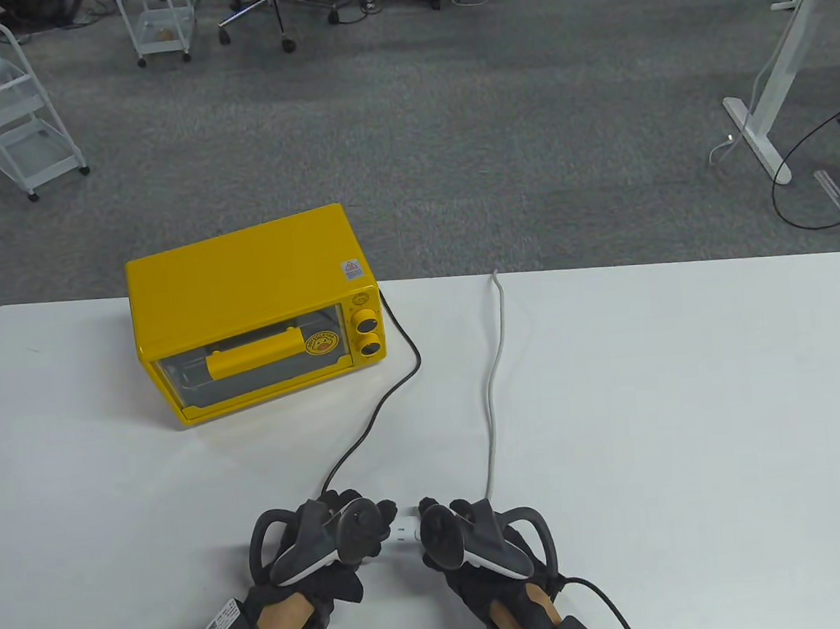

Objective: Plug the oven into the power strip

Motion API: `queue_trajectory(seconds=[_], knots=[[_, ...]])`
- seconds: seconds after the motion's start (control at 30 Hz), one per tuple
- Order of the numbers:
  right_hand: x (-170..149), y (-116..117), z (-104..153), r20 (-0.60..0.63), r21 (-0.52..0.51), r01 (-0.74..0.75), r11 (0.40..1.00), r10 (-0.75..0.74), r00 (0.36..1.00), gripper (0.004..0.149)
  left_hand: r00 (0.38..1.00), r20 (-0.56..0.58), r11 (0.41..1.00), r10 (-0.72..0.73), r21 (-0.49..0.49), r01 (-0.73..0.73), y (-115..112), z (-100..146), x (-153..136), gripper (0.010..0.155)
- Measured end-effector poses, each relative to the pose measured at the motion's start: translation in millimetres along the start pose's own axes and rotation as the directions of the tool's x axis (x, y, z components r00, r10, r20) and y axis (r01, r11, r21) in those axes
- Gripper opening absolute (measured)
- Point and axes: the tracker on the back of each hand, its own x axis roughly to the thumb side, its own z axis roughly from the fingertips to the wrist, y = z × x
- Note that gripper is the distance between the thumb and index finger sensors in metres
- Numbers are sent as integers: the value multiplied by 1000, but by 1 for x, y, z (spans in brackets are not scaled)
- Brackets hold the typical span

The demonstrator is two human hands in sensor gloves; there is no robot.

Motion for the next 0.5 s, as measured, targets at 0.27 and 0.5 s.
queue_trajectory(seconds=[0.27, 0.5], knots=[[-1, 0, 0, 1, -1, -9, 1000, 9, 1000, 70, 997, -10, 992, 75, 105, -74, 13, 24, -23, 65], [-2, 0, 0, 4, 1, -7, 1000, 7, 1000, 70, 980, -98, 975, 171, 158, -155, 21, 48, -61, 68]])
